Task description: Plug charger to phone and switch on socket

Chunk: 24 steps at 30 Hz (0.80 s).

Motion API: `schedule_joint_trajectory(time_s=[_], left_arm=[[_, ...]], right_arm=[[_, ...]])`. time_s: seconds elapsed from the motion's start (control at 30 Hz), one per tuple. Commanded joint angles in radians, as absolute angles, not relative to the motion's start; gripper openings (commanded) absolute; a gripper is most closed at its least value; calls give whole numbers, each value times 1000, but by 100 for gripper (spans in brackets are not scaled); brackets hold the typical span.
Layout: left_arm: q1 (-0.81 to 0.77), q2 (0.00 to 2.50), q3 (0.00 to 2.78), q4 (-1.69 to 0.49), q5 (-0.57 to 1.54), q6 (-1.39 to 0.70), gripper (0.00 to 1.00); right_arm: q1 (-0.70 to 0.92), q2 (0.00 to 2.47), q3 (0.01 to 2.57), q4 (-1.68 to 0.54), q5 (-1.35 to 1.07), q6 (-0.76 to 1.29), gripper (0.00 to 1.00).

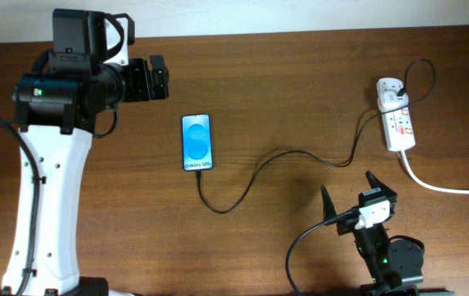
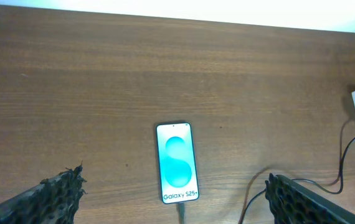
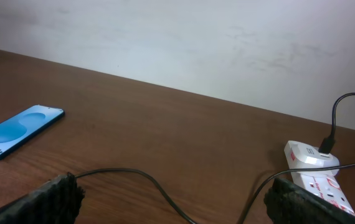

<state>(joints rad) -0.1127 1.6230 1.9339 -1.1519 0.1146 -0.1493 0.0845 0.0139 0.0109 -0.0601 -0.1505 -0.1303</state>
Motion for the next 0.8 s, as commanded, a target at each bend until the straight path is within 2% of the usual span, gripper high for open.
schedule_joint_trajectory(time_s=[0.0,0.53,0.67,0.77], left_arm=[[-109,1610,1942,-1150,107,-144,99],[-109,1610,1942,-1150,107,-144,99],[-109,1550,1893,-1144,32,-139,100],[-109,1412,1674,-950,33,-136,99]], right_arm=[[91,3,6,-67,-145,-123,98],[91,3,6,-67,-145,-123,98],[91,3,6,-67,-145,-123,98],[91,3,6,-67,-145,-123,98]])
